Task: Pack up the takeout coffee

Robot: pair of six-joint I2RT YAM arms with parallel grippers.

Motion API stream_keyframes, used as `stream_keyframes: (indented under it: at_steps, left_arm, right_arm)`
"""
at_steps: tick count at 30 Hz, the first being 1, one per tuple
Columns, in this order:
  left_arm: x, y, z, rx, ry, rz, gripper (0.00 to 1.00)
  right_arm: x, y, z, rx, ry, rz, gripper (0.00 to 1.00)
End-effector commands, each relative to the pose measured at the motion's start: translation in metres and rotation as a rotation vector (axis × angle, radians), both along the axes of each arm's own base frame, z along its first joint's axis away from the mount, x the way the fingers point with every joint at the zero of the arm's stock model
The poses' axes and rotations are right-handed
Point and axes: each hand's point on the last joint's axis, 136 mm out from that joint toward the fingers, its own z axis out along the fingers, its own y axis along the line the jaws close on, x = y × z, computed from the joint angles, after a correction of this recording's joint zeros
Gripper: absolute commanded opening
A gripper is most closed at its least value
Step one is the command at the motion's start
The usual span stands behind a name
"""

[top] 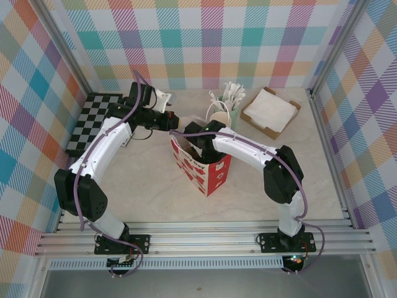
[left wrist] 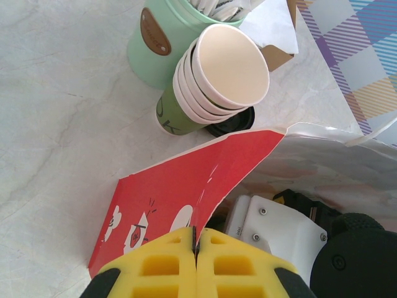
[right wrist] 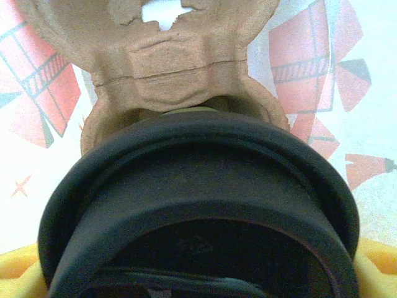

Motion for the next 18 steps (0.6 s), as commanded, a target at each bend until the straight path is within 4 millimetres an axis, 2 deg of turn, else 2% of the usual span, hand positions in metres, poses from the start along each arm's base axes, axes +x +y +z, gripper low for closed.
stream_keyframes:
  at_steps: [1,18]
  left_arm:
    - [-0.006,-0.003,-0.009,0.015,0.048,-0.017,0.00]
    - [-0.006,-0.003,-0.009,0.017,0.048,-0.016,0.00]
  right_arm:
    - [0.000,-0.006,-0.018,-0.038,0.020,0.006,0.53]
    - [-0.005,-0.010,-0.030,-0.045,0.038,-0.004,0.52]
